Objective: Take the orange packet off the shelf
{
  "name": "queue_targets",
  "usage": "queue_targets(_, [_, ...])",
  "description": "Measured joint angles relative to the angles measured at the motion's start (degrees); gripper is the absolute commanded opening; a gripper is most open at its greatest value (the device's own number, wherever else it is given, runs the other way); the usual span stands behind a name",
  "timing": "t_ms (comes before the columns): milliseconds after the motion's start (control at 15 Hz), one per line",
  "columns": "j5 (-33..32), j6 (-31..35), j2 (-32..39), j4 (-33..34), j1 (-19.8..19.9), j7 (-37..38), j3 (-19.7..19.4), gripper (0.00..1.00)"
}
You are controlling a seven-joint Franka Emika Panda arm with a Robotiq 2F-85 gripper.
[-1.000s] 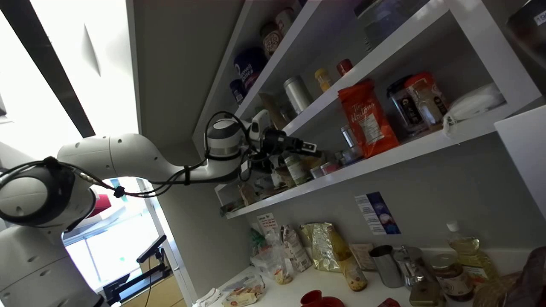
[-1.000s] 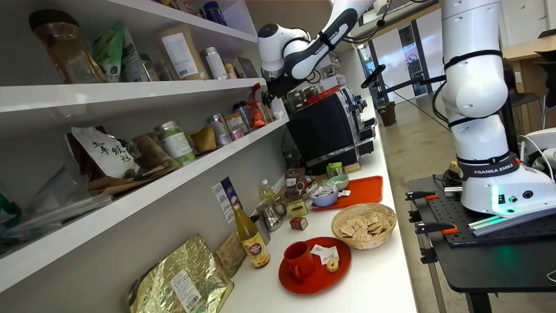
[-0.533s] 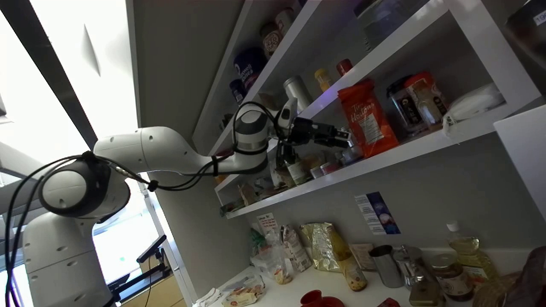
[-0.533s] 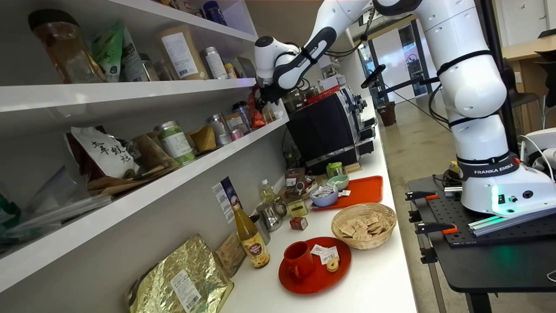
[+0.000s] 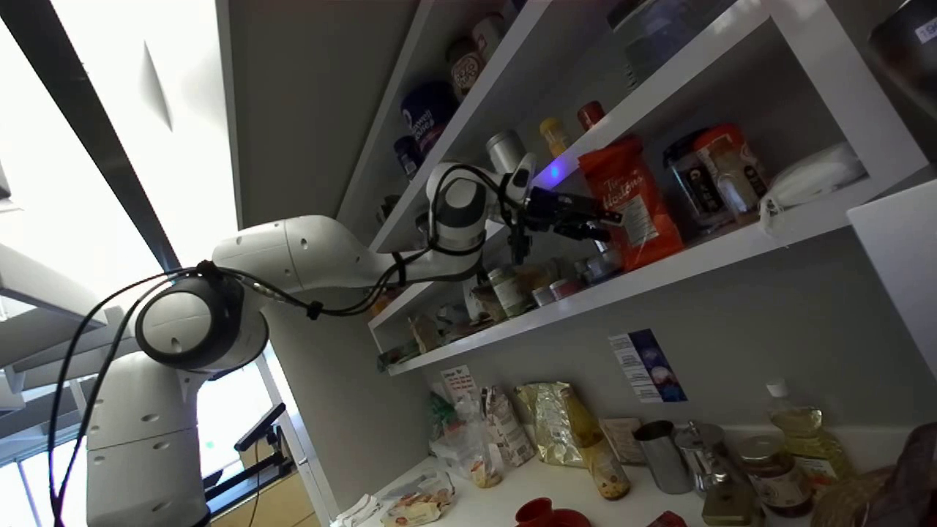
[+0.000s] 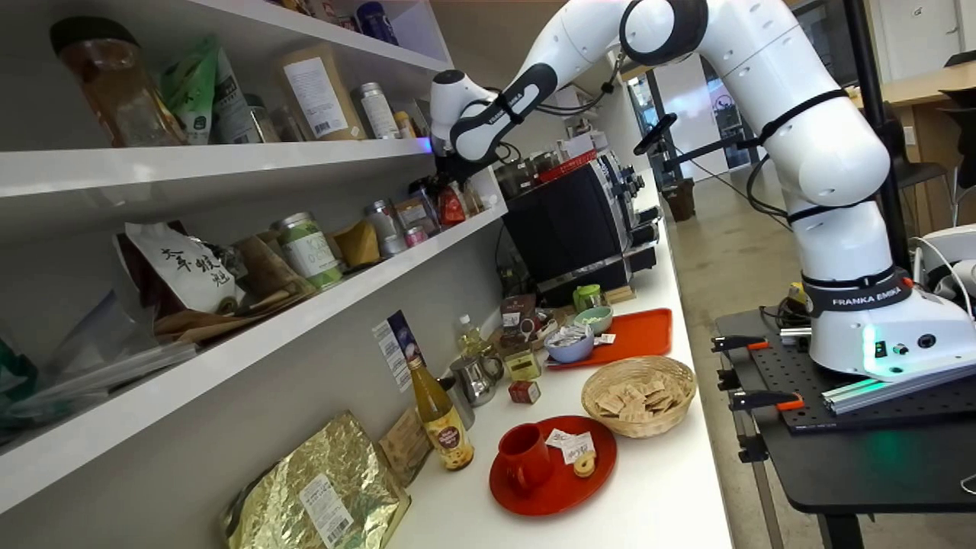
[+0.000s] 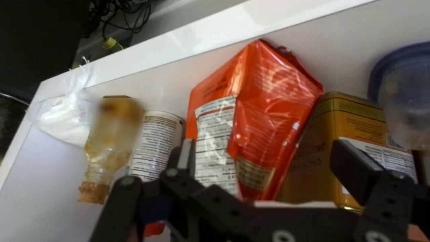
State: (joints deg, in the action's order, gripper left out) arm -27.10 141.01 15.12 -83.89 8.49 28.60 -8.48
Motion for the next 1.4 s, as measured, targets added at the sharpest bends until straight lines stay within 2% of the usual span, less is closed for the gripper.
queue_targets(67, [1.38, 0.0, 0.61, 1.07, -0.11, -1.53, 0.0, 1.0])
queue_targets(133, [2.46, 0.0, 1.08, 2.02, -0.17, -2.73, -0.01, 0.75])
queue_targets(267, [3.73, -0.01, 1.81, 3.53, -0.06, -4.32, 0.08, 0.67])
queue_targets(800, [3.74, -0.12, 2.62, 4.89, 0.51, -4.67, 0.19, 0.04])
queue_targets(933, [3.72, -0.16, 2.62, 4.89, 0.52, -4.67, 0.15, 0.0])
queue_targets(1400, [1.05, -4.05, 1.49, 4.3, -0.07, -1.33, -0.15, 0.01])
